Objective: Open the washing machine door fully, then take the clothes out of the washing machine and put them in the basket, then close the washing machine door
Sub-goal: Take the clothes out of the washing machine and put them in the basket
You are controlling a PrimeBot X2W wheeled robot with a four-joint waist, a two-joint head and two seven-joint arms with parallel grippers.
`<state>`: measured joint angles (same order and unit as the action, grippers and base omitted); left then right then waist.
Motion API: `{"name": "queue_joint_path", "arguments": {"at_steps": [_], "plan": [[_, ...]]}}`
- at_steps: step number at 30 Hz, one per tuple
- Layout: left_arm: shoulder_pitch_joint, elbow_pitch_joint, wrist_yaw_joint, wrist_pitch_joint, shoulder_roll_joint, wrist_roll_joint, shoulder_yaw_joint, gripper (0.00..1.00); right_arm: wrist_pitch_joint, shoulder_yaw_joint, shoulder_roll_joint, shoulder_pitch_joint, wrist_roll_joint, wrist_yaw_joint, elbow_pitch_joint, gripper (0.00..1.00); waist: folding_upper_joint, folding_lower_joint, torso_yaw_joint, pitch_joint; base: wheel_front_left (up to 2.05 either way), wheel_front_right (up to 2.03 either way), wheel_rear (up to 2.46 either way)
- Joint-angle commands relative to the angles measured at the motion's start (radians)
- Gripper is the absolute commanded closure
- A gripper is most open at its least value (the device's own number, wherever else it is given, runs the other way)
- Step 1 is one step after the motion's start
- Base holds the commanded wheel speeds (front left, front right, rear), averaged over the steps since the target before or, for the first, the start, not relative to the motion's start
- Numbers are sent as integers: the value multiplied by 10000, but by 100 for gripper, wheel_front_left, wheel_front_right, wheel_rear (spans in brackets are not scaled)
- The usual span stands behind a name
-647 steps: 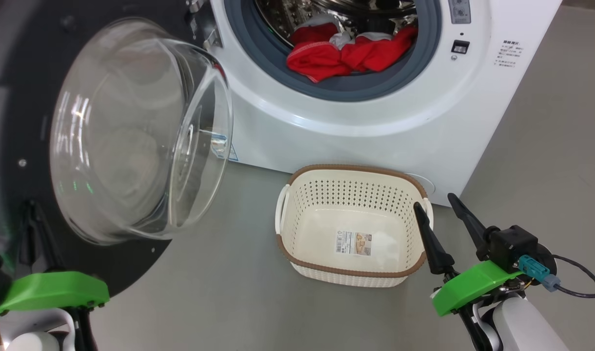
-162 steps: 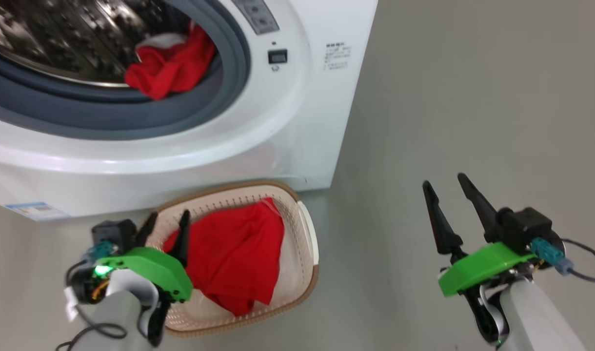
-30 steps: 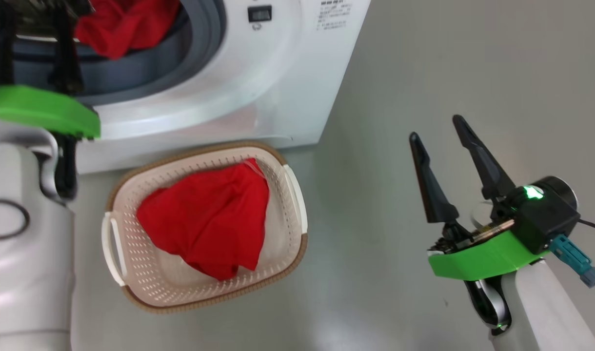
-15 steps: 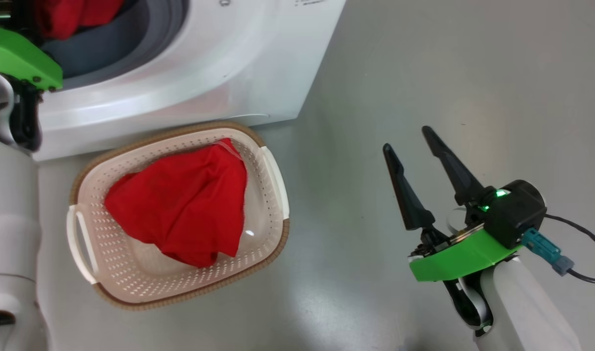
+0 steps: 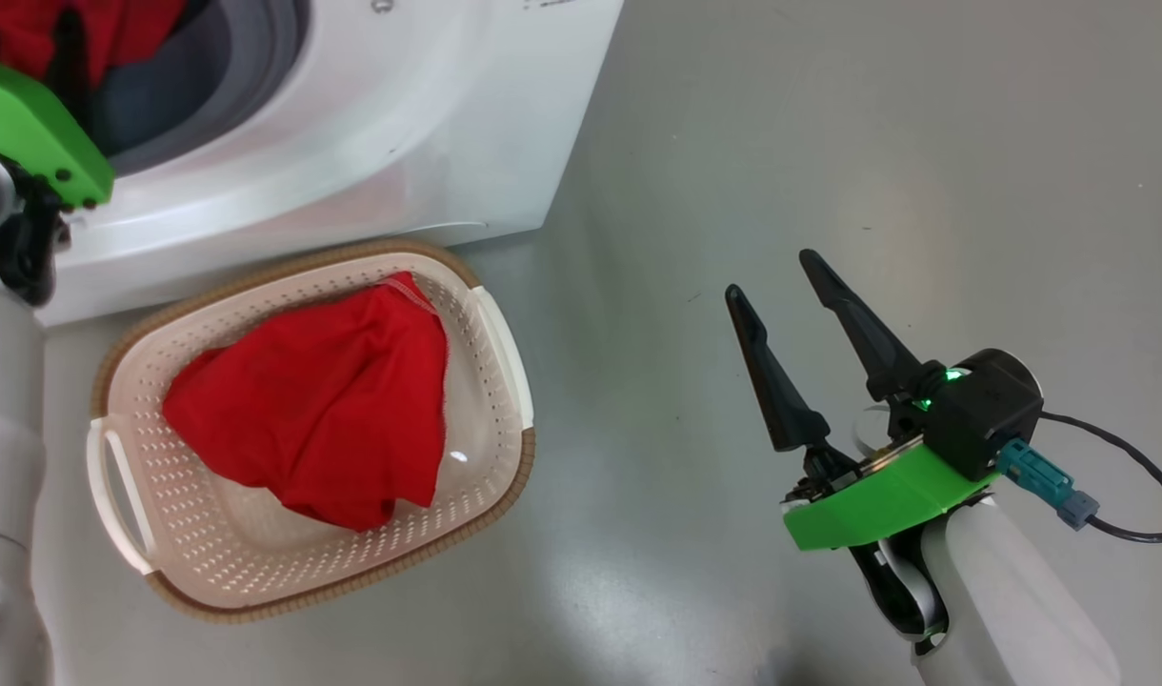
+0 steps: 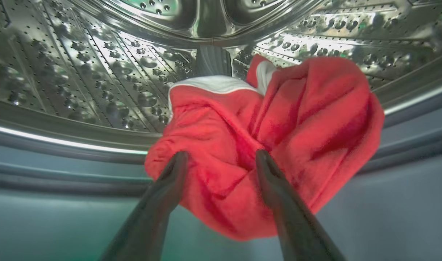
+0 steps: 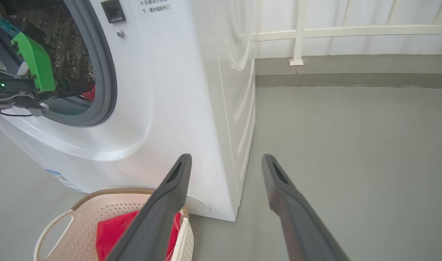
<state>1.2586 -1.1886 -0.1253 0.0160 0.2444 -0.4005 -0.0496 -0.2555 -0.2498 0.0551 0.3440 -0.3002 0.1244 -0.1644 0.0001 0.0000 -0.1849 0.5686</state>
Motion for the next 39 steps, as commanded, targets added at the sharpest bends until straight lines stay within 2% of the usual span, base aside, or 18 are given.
{"name": "queue_joint_path", "arguments": {"at_steps": [1, 7, 8, 9, 10, 11, 12, 18, 28, 39], "plan": [[174, 27, -52, 147, 564, -47, -55, 0, -63, -264, -48, -19, -93, 63, 183, 0, -1, 0, -59, 13, 0, 0, 0], [217, -380, -53, 597, 704, 94, -480, 0, -63, -436, -49, -26, -171, 63, 110, 0, -1, 0, -219, -31, 0, 0, 0], [214, -434, -53, 665, 751, 158, -565, 13, -63, -471, -49, -27, -189, 63, 97, 0, -1, 0, -248, -42, 0, 0, 0], [216, -472, -53, 686, 787, 188, -615, 56, -63, -507, -49, -26, -211, 63, 86, 0, -1, 0, -276, -50, 0, 0, 0], [216, -472, -53, 686, 787, 188, -615, 56, -63, -507, -49, -26, -211, 63, 86, 0, -1, 0, -276, -50, 0, 0, 0], [217, -504, -51, 687, 802, 204, -650, 67, -63, -535, -49, -23, -227, 63, 76, 0, -1, 0, -299, -54, 0, 0, 0], [219, -524, -31, 655, 813, 242, -702, 100, -63, -550, -49, -21, -236, 63, 69, 0, -1, 0, -315, -55, 0, 0, 0], [238, -510, 251, -122, 849, 378, -858, 100, -63, -570, -49, -32, -267, 63, 23, 0, -1, 0, -327, -81, 0, 0, 0], [-3, -315, 251, -2126, 686, 21, -613, 100, -63, -518, -49, -7, -272, 63, -67, 0, -1, 0, -23, -281, 0, 0, 0], [-1210, 256, 70, -2764, 514, -114, -630, 100, -63, -454, -49, -58, -90, 63, -43, 0, -1, 0, 644, -979, 0, 0, 0]]}}
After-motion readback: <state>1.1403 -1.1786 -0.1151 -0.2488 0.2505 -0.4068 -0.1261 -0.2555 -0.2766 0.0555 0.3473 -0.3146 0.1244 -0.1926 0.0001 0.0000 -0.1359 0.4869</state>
